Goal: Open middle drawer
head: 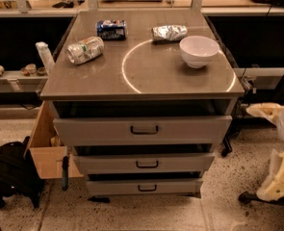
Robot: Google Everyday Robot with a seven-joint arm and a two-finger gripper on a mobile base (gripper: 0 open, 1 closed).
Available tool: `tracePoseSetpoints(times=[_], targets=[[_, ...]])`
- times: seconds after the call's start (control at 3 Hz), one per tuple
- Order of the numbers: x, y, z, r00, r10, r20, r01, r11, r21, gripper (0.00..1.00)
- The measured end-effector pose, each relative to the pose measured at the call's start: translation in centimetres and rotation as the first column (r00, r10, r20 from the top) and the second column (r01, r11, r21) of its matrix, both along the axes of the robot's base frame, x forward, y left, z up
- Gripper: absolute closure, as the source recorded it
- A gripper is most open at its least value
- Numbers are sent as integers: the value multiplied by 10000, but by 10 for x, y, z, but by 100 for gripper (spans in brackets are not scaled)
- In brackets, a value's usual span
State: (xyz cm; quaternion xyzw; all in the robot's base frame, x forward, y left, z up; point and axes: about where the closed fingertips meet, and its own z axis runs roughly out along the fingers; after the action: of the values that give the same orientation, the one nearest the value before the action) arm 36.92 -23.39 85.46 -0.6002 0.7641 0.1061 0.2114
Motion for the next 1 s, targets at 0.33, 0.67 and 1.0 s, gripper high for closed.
tracePoseSetpoints(times=[0.33, 0.67, 1.0], targets=[[-19, 0, -6, 9992, -401, 85, 401, 9992, 49, 0], [-29, 1, -24, 9972, -661, 337, 660, 9978, 19, 0], [-26, 2, -48, 9954, -811, 518, 807, 9967, 101, 0]])
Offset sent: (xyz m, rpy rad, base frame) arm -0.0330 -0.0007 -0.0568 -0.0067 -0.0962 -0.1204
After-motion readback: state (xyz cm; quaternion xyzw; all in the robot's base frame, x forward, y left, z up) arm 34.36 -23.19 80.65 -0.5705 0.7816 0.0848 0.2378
